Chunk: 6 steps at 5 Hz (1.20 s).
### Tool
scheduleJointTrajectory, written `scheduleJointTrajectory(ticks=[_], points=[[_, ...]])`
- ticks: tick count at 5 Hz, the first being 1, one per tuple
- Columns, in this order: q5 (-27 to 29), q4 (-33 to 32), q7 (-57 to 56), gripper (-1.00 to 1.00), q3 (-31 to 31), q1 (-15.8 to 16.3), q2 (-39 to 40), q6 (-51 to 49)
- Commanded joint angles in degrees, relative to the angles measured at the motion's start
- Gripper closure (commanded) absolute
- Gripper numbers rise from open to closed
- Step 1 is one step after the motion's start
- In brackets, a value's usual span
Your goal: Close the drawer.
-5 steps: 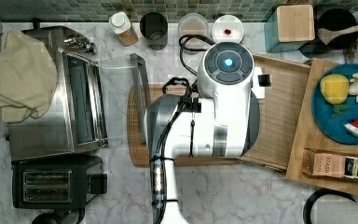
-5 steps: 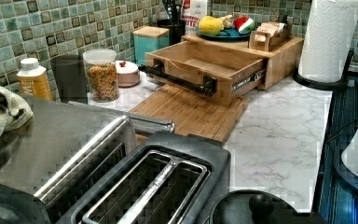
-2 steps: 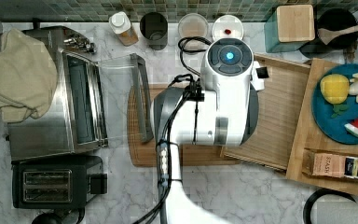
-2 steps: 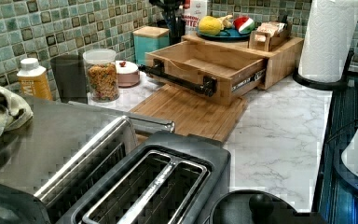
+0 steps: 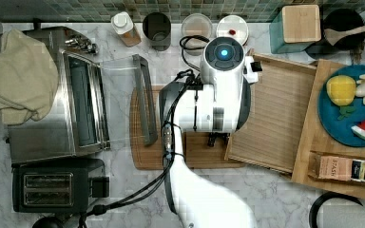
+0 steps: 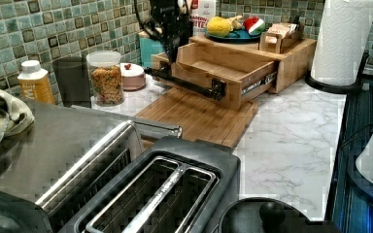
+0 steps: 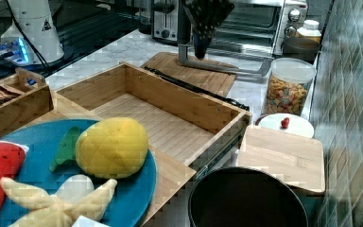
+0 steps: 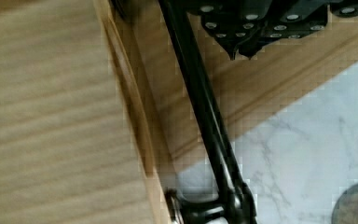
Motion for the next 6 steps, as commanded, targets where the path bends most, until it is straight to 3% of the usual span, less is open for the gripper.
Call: scheduleJointTrajectory(ticks=[1, 2, 6], points=[[-0.52, -1.31, -4.79, 1.00, 0.80, -0.42, 1.11, 7.34], [-2.86, -2.93, -5.86, 1.00, 0.26, -0.07, 2.41, 11.85], [0.79, -5.77, -8.01, 1.00, 0.95, -1.56, 3.79, 15.34]])
